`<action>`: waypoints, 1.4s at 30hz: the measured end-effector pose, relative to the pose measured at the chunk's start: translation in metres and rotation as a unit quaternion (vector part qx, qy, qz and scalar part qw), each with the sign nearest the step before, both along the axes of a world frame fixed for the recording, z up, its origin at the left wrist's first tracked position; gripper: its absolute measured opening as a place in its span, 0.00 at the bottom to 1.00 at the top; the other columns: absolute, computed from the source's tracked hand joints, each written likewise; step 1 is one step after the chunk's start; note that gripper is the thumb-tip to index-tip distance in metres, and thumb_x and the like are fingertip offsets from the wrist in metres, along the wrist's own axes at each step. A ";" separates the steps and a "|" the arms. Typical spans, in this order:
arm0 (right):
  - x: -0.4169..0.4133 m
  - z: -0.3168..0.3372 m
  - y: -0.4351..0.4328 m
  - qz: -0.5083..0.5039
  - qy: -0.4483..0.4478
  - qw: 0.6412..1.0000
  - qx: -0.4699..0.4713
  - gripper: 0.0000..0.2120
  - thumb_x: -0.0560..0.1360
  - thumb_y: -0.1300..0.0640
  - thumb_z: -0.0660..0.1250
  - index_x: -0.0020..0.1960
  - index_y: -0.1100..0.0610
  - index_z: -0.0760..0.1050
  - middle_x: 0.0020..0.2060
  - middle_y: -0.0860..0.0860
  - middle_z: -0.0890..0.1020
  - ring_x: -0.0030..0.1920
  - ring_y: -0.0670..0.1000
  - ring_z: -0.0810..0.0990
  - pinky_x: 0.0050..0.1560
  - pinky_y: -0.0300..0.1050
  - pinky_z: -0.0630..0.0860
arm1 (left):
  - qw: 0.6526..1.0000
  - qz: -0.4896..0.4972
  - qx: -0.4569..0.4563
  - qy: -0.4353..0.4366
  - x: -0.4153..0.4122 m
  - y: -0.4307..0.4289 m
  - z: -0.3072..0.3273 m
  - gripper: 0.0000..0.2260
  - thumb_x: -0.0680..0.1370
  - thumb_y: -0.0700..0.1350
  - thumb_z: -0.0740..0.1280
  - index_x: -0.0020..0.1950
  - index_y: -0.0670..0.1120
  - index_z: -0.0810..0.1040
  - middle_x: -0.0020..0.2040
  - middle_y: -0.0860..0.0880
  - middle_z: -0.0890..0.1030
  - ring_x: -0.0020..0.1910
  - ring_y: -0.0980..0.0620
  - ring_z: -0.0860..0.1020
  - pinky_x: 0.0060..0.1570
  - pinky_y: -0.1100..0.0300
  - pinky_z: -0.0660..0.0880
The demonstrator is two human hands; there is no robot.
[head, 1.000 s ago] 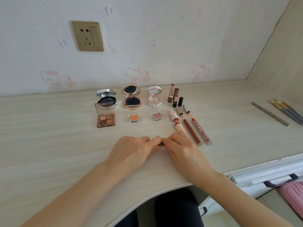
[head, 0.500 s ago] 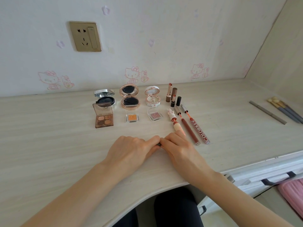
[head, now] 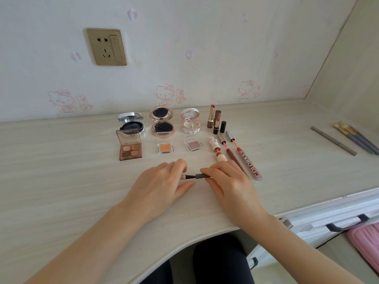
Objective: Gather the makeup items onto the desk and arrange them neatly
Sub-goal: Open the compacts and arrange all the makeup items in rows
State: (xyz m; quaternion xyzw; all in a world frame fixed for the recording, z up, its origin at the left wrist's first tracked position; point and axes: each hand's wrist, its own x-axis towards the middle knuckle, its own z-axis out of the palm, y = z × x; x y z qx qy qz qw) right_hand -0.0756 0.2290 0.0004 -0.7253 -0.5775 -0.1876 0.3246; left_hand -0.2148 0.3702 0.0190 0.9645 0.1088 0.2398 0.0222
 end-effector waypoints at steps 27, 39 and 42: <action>0.053 0.012 -0.050 -0.084 0.282 0.954 0.055 0.15 0.73 0.57 0.70 0.52 0.38 0.76 0.38 0.39 0.80 0.43 0.39 0.77 0.39 0.24 0.67 | 0.949 -0.039 -0.301 -0.081 0.040 -0.031 0.003 0.07 0.78 0.48 0.63 0.52 0.60 0.71 0.35 0.54 0.79 0.32 0.55 0.75 0.34 0.56 0.73; 0.122 0.011 -0.074 -0.162 0.189 0.968 -0.001 0.08 0.74 0.54 0.69 0.52 0.48 0.81 0.35 0.37 0.78 0.40 0.42 0.75 0.41 0.28 0.66 | 0.967 -0.075 -0.235 -0.059 0.111 -0.075 0.010 0.16 0.76 0.50 0.68 0.64 0.55 0.73 0.46 0.66 0.71 0.53 0.60 0.70 0.51 0.66 0.70; 0.134 0.008 -0.075 -0.172 0.171 0.970 -0.030 0.07 0.74 0.53 0.69 0.52 0.49 0.82 0.36 0.37 0.78 0.41 0.45 0.74 0.40 0.32 0.65 | 0.972 -0.058 -0.226 -0.040 0.139 -0.080 0.012 0.17 0.76 0.53 0.66 0.65 0.55 0.72 0.47 0.60 0.72 0.56 0.56 0.69 0.54 0.59 0.70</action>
